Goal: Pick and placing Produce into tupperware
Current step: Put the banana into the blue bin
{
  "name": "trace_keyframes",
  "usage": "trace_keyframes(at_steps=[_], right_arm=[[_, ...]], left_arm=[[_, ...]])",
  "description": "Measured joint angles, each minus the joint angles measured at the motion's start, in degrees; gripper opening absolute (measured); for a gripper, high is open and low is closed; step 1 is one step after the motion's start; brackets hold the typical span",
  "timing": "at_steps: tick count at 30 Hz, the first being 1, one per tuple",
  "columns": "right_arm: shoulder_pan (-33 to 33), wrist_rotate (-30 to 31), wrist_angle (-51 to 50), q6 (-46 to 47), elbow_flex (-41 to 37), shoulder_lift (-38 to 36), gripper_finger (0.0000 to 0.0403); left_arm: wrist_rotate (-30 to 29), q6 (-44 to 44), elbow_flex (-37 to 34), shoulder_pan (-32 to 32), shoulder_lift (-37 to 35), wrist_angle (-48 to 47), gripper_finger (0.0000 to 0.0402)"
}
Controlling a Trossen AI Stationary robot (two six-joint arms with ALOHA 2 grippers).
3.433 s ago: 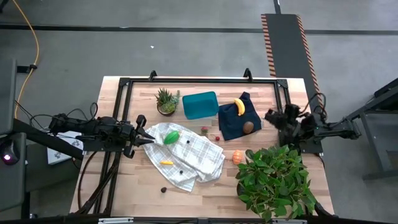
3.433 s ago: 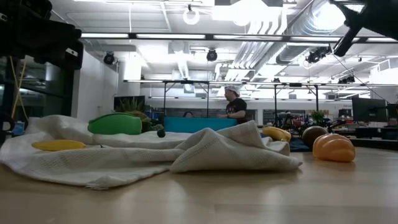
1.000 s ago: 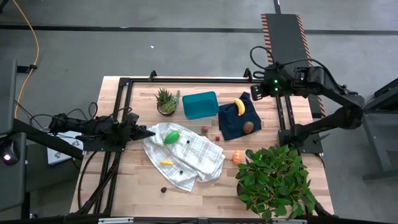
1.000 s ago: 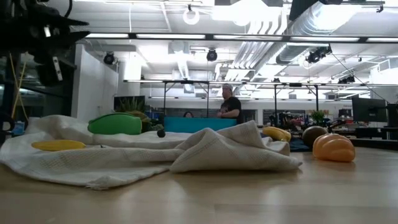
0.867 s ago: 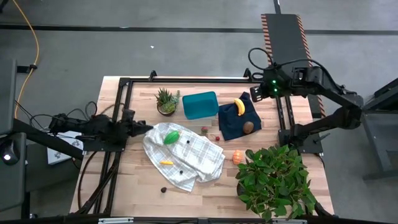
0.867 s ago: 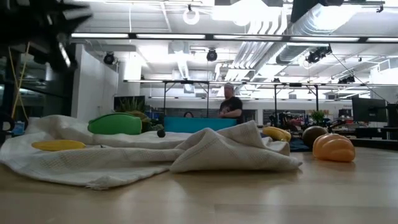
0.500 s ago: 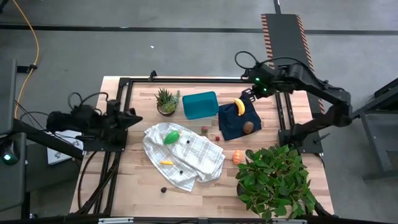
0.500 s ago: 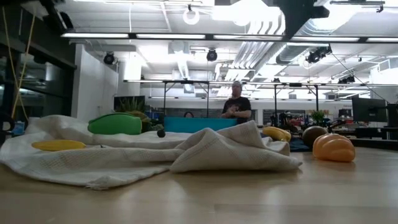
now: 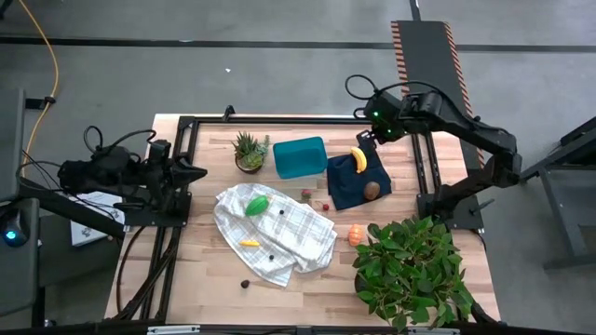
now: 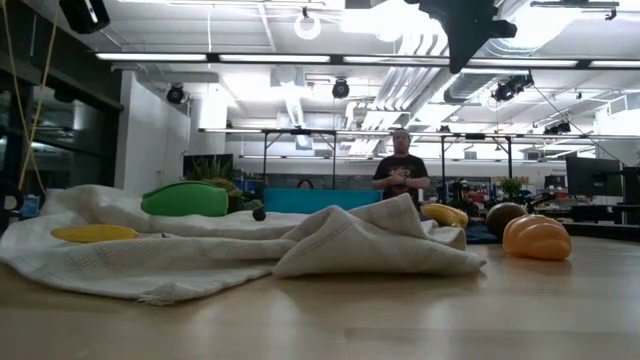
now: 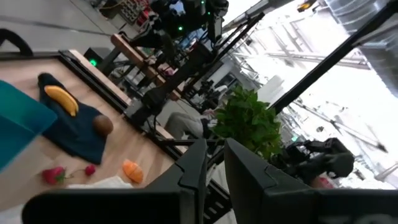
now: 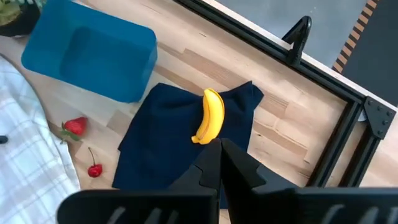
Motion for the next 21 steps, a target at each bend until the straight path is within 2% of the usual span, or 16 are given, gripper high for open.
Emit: trace_keyframes(at_steps=[5, 10, 15, 21], right_arm=[[-0.01, -0.77, 4.51, -1.32, -1.83, -0.02, 0.0007], [-1.23, -4.51, 6.82, -2.06, -6.72, 0.04, 0.0058], [-1.80, -4.71, 7.12, -0.27, -11.00, 0.02, 0.0111], [-1.95, -7.41, 9.99, 0.89, -13.93, 0.02, 0.0139]], left_arm=[[1.93, -2.33, 1.00, 0.00, 3.18, -0.48, 0.0046], [5.81, -2.44, 3.84, 0.00, 9.06, -2.96, 0.0046], [6.97, -2.23, 9.91, 0.00, 14.49, -6.83, 0.0046], [6.53, 0.62, 19.66, 0.00, 20.32, -15.28, 0.0046]])
